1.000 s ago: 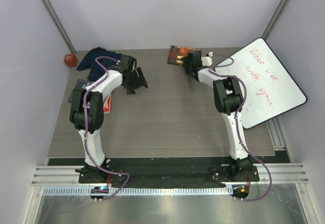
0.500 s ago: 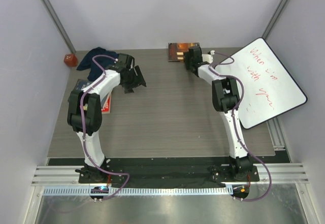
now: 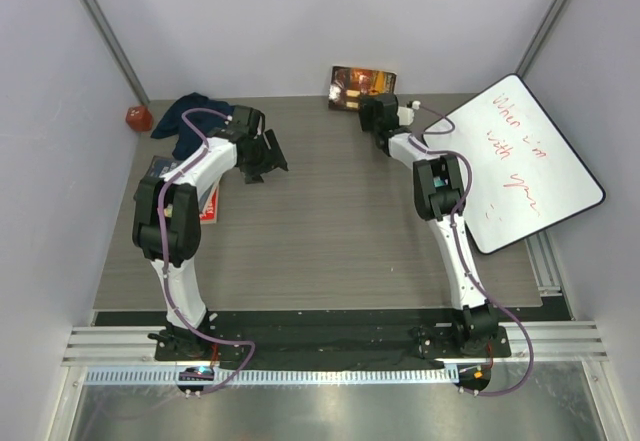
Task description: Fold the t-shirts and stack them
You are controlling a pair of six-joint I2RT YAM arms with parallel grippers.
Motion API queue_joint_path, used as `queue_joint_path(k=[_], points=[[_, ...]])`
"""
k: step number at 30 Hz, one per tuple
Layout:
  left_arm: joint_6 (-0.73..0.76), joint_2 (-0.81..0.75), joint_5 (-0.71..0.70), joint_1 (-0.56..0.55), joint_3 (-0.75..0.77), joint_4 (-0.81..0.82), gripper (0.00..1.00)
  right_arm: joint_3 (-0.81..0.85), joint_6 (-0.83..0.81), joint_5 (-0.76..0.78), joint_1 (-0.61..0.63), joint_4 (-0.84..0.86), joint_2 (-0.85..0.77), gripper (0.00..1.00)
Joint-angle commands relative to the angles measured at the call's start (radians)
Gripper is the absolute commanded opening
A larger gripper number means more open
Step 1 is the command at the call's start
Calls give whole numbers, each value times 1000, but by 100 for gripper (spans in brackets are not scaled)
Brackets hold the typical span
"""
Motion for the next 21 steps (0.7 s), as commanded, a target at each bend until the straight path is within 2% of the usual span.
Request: queue_joint_path(k=[1, 4, 10, 14, 16, 17, 20, 21], points=[[21, -8, 1, 5, -6, -4, 74, -140, -34, -12, -25, -6, -36, 60], [22, -8, 1, 5, -13, 1, 74, -210, -75, 73, -37, 7, -107, 61], [11, -5, 16, 5, -20, 13, 74, -31, -118, 6, -74, -32, 0, 64], [13, -8, 11, 5, -20, 11, 73, 0, -120, -15, -74, -16, 29, 60], [13, -11, 8, 5, -20, 8, 73, -6, -118, -29, -73, -6, 32, 49], [13, -11, 5, 5, -20, 8, 73, -11, -127, -32, -74, 1, 31, 31], [11, -8, 11, 5, -20, 10, 73, -37, -127, -52, -71, 7, 20, 1], [11, -6, 13, 5, -21, 8, 73, -43, -129, -61, -73, 7, 20, 1]])
